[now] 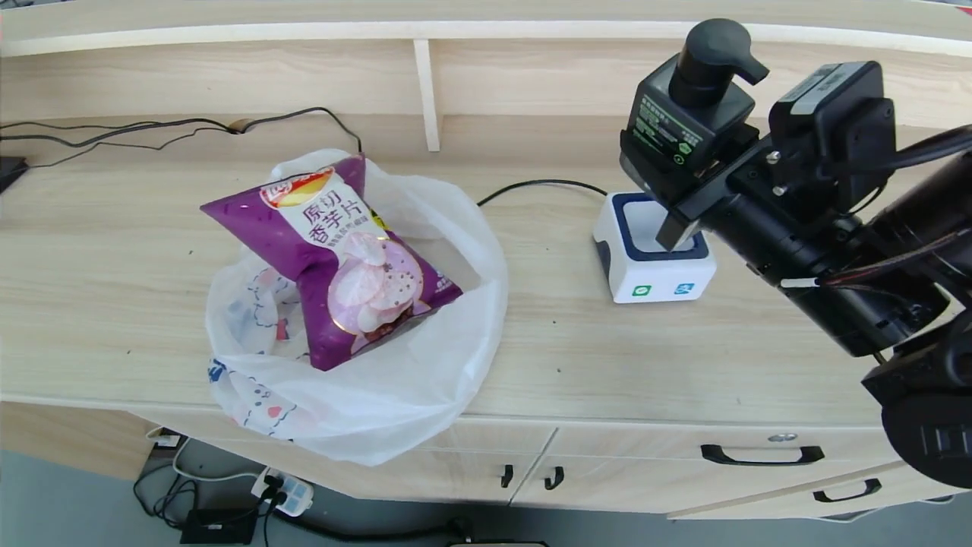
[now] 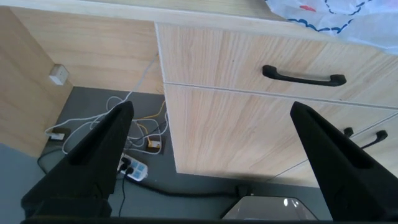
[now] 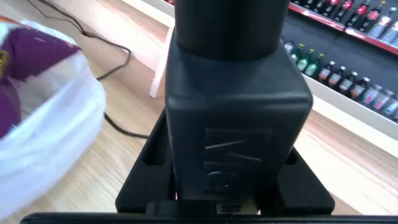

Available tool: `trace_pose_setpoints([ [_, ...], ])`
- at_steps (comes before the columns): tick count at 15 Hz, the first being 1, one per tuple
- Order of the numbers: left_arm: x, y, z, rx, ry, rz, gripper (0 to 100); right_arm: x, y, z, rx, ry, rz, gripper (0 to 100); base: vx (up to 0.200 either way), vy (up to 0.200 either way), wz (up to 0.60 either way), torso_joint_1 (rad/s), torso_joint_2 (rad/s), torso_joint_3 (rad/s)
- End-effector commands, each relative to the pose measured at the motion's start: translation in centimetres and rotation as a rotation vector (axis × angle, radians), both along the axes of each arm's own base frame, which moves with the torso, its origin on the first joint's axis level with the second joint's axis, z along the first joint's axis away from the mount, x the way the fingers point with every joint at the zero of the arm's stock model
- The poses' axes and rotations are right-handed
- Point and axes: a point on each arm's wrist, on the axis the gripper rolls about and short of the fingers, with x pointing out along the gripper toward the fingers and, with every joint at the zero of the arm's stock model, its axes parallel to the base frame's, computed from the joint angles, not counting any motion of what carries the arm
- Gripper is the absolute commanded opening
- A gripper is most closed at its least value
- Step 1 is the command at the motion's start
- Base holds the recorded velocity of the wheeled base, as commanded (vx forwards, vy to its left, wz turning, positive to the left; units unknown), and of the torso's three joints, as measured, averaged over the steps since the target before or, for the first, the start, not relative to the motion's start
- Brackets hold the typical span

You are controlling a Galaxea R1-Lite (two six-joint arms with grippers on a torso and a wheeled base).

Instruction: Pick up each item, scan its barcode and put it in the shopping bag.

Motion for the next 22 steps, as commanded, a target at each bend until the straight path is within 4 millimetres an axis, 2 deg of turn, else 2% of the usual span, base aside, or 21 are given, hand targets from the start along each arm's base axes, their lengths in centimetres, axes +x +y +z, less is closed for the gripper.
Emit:
trace_pose_setpoints([
  [1, 0.0, 0.0, 0.0, -0.001, 0.0, -0.002, 100, -2.4, -0.7, 1.7, 0.03, -0.018, 0.026, 0, 0.0, 0.0, 0.6, 0.002, 0.0, -0.002],
  [4, 0.0, 0.0, 0.0, -0.001, 0.001, -0.002, 100, -3.3, 0.4, 1.5, 0.031, -0.004, 0.079, 0, 0.0, 0.0, 0.6, 0.009, 0.01, 0.002],
  [6, 0.0, 0.0, 0.0, 0.001, 0.001, -0.002, 100, -3.6, 0.4, -0.2, 0.011, 0.06, 0.098, 0, 0.0, 0.0, 0.6, -0.005, 0.0, 0.005],
  [7, 0.0, 0.0, 0.0, -0.001, 0.001, -0.002, 100, -4.1, 0.1, -2.1, 0.002, 0.139, 0.105, 0, 0.0, 0.0, 0.6, 0.002, 0.0, -0.002],
  [8, 0.0, 0.0, 0.0, -0.001, 0.001, -0.002, 100, -4.2, -0.8, -2.8, 0.01, 0.153, 0.061, 0, 0.0, 0.0, 0.0, 0.0, 0.0, 0.0],
  [10, 0.0, 0.0, 0.0, -0.002, 0.0, -0.002, 100, -3.5, -2.2, -3.1, 0.061, 0.17, -0.061, 0, 0.0, 0.0, 0.0, 0.0, 0.0, 0.0],
  [12, 0.0, 0.0, 0.0, -0.002, 0.0, -0.002, 100, -3.4, -2.1, -3.3, 0.071, 0.188, -0.059, 0, 0.0, 0.0, 0.0, 0.0, 0.0, 0.0],
  [15, 0.0, 0.0, 0.0, -0.002, 0.0, -0.002, 100, -4.2, -2.5, -5.7, 0.006, 0.255, -0.067, 0, 0.0, 0.0, 0.0, 0.0, 0.0, 0.0],
  [17, 0.0, 0.0, 0.0, -0.002, 0.0, 0.001, 100, -4.4, -1.4, -4.8, 0.017, 0.224, -0.027, 0, 0.0, 0.0, 0.0, 0.0, 0.0, 0.0],
  [19, 0.0, 0.0, 0.0, -0.002, 0.0, 0.001, 100, -4.3, -0.5, -5.5, 0.0, 0.251, 0.0, 0, 0.0, 0.0, 0.0, 0.0, 0.0, 0.0],
  [22, 0.0, 0.0, 0.0, -0.002, 0.001, -0.002, 100, -2.7, 0.8, -5.1, 0.025, 0.245, 0.012, 0, 0.0, 0.0, 0.0, 0.0, 0.0, 0.0],
])
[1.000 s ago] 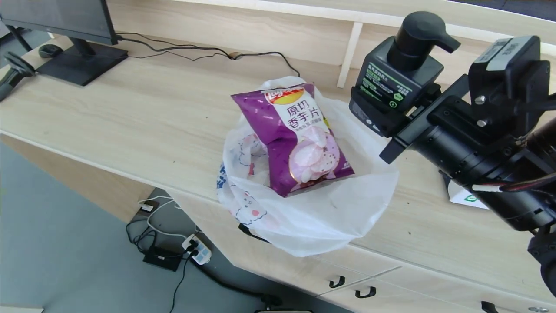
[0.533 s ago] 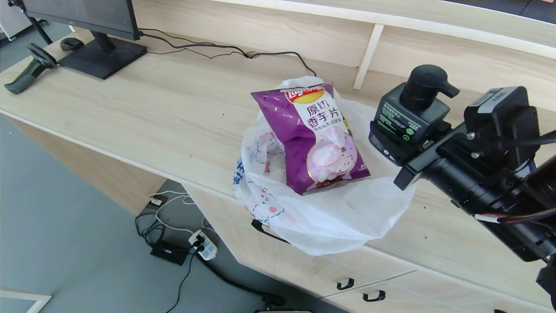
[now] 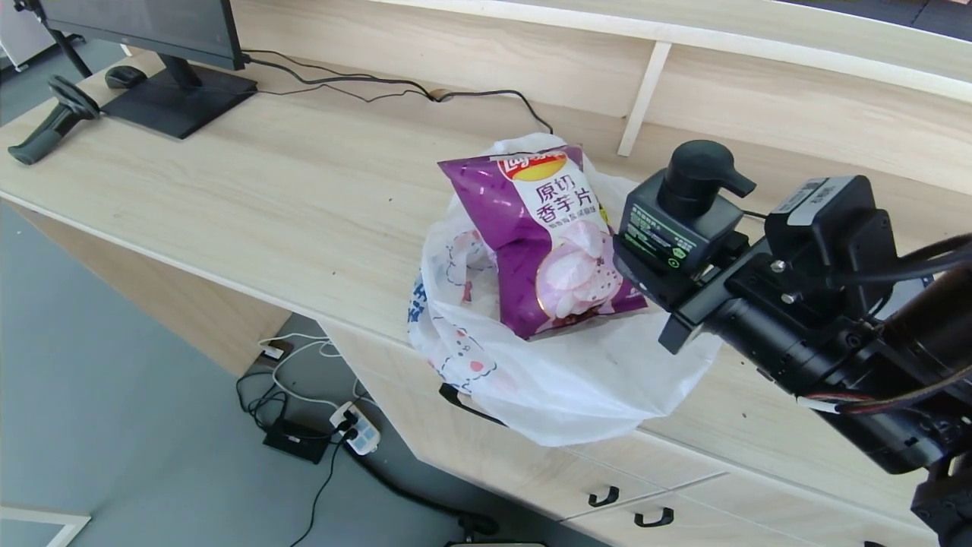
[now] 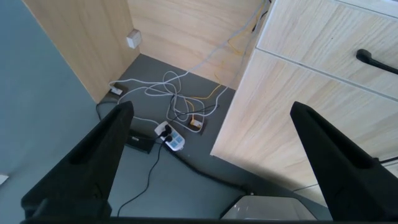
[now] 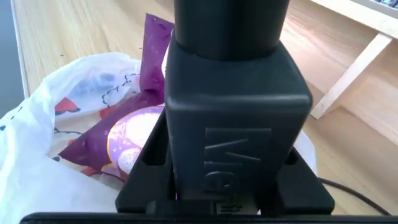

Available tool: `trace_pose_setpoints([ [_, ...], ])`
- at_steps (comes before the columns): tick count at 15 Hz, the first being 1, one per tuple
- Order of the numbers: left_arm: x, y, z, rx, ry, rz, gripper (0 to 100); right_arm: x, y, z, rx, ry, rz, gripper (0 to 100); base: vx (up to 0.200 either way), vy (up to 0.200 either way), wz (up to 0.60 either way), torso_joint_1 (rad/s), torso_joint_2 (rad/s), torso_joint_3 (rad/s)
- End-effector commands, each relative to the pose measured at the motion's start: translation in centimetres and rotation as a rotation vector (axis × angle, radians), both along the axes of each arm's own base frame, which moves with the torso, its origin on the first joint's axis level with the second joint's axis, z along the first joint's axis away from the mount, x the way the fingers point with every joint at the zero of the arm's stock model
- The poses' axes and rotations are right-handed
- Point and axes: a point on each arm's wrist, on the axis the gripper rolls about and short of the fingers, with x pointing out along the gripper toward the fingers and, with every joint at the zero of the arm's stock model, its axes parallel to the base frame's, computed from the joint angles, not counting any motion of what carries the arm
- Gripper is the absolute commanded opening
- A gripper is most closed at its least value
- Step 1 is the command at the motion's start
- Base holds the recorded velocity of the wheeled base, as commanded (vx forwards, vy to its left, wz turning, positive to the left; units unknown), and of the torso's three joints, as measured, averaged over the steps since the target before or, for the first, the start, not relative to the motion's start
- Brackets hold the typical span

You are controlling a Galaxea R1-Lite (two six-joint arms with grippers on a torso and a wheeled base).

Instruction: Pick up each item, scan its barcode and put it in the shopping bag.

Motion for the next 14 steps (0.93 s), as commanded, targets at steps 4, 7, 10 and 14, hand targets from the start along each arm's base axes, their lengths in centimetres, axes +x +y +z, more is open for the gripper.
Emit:
trace_pose_setpoints([
  [4, 0.0, 0.0, 0.0, -0.002, 0.0, 0.001, 100, 3.3, 0.2, -1.6, 0.006, 0.049, -0.052, 0, 0.0, 0.0, 0.0, 0.0, 0.0, 0.0],
  [7, 0.0, 0.0, 0.0, 0.0, 0.0, 0.0, 100, 4.6, -2.3, -1.8, 0.057, 0.072, -0.132, 0, 0.0, 0.0, 0.0, 0.0, 0.0, 0.0],
  [10, 0.0, 0.0, 0.0, 0.0, 0.0, 0.0, 100, 4.6, -3.0, -1.8, 0.063, 0.063, -0.153, 0, 0.0, 0.0, 0.0, 0.0, 0.0, 0.0],
  [14, 0.0, 0.0, 0.0, 0.002, 0.003, 0.0, 100, 3.2, -3.4, -4.3, 0.03, 0.129, -0.143, 0, 0.0, 0.0, 0.0, 0.0, 0.0, 0.0],
])
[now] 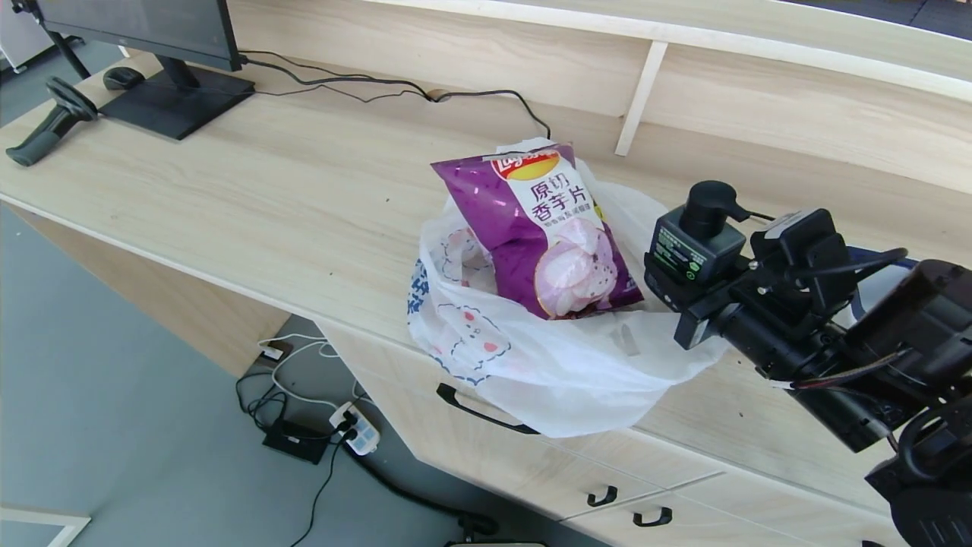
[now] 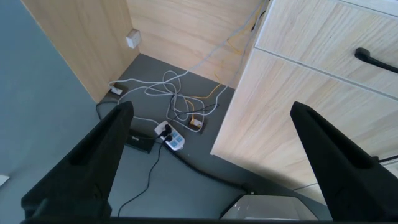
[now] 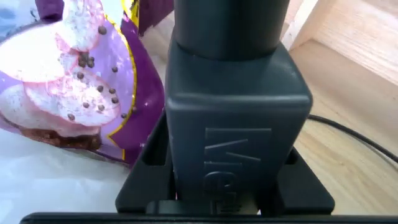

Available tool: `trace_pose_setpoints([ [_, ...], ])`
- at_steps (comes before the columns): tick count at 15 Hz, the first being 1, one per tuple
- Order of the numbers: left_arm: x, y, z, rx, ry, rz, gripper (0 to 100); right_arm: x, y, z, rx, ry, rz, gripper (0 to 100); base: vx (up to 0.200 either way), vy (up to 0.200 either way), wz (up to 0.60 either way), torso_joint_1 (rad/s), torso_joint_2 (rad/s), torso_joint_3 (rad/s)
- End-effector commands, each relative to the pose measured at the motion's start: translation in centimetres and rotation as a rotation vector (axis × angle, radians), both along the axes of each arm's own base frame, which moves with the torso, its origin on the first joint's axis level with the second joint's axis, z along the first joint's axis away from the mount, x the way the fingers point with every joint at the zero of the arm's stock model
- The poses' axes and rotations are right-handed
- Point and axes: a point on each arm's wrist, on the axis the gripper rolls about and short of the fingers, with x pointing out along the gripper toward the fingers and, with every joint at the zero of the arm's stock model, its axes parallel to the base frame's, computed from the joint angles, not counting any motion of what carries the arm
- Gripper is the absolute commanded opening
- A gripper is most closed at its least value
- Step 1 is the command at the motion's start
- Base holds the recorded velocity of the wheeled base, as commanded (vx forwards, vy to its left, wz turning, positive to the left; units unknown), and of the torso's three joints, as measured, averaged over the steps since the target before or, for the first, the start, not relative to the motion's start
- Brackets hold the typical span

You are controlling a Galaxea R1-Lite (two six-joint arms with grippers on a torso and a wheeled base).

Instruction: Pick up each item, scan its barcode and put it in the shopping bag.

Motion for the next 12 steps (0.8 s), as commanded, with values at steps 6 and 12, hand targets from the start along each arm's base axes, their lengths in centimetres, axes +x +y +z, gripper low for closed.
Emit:
trace_pose_setpoints([
  [6, 0.0, 0.0, 0.0, -0.002, -0.002, 0.0, 100, 0.5, 1.0, 0.0, 0.004, -0.008, 0.023, 0, 0.0, 0.0, 0.0, 0.0, 0.0, 0.0],
  [12, 0.0, 0.0, 0.0, -0.002, -0.002, 0.0, 100, 0.6, 1.8, 0.1, 0.03, -0.005, 0.05, 100, 0.0, 0.0, 0.0, 0.0, 0.0, 0.0],
])
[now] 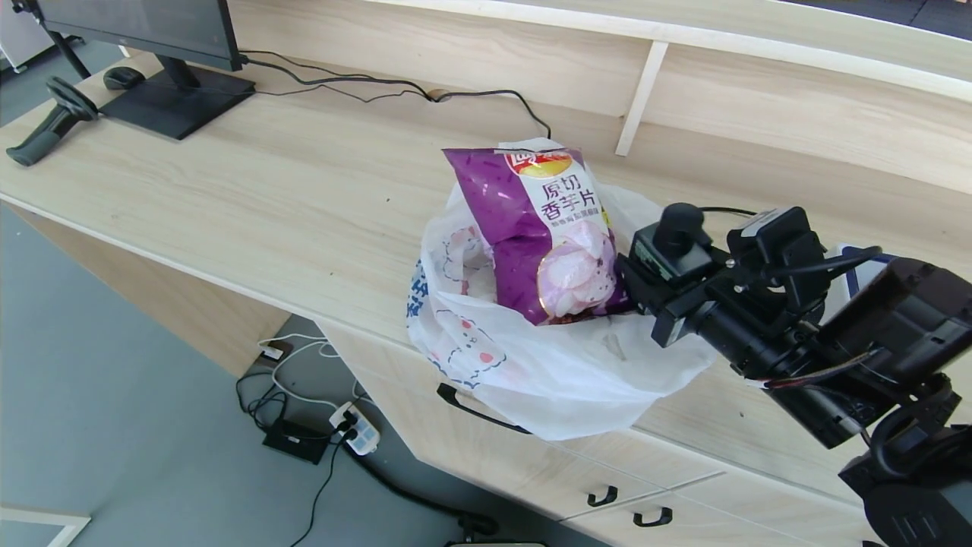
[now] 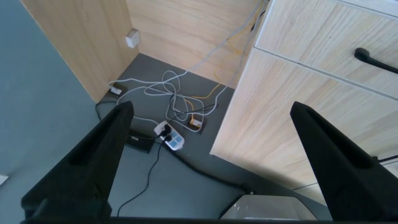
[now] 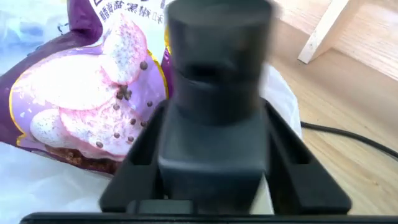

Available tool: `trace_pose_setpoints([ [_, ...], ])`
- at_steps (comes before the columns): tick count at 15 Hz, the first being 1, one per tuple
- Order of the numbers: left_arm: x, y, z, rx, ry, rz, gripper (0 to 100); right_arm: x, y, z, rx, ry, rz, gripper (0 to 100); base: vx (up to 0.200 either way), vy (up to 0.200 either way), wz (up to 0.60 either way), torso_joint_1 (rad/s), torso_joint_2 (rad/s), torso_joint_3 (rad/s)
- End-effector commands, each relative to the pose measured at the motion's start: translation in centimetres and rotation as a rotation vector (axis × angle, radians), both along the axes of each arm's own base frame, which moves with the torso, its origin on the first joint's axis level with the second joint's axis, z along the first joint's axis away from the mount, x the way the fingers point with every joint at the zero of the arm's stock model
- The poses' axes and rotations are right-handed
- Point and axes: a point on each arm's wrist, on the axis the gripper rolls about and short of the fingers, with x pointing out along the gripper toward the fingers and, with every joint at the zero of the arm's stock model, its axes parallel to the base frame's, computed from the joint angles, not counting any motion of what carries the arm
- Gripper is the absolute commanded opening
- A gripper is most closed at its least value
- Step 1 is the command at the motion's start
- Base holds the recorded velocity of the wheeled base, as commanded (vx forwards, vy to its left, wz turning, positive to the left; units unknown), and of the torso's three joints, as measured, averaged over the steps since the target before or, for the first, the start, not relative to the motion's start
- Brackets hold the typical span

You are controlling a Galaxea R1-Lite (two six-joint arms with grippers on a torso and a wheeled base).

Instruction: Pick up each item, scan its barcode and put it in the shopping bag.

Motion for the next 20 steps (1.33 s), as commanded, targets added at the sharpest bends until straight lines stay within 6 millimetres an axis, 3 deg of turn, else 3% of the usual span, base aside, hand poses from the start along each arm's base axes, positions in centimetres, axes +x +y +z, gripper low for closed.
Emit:
trace_pose_setpoints([
  [1, 0.0, 0.0, 0.0, 0.0, -0.001, 0.001, 100, 0.1, 0.0, 0.2, 0.015, -0.004, 0.003, 100, 0.0, 0.0, 0.0, 0.0, 0.0, 0.0],
  [5, 0.0, 0.0, 0.0, 0.0, 0.001, 0.003, 100, -0.3, -0.1, 1.0, 0.046, -0.052, 0.006, 100, 0.0, 0.0, 0.0, 0.0, 0.0, 0.0],
  [14, 0.0, 0.0, 0.0, 0.001, 0.002, 0.001, 100, -3.7, -1.6, 4.5, 0.108, -0.165, 0.022, 100, 0.0, 0.0, 0.0, 0.0, 0.0, 0.0],
  [20, 0.0, 0.0, 0.0, 0.002, 0.004, 0.001, 100, -9.3, -4.8, 8.2, 0.153, -0.246, 0.022, 100, 0.0, 0.0, 0.0, 0.0, 0.0, 0.0],
])
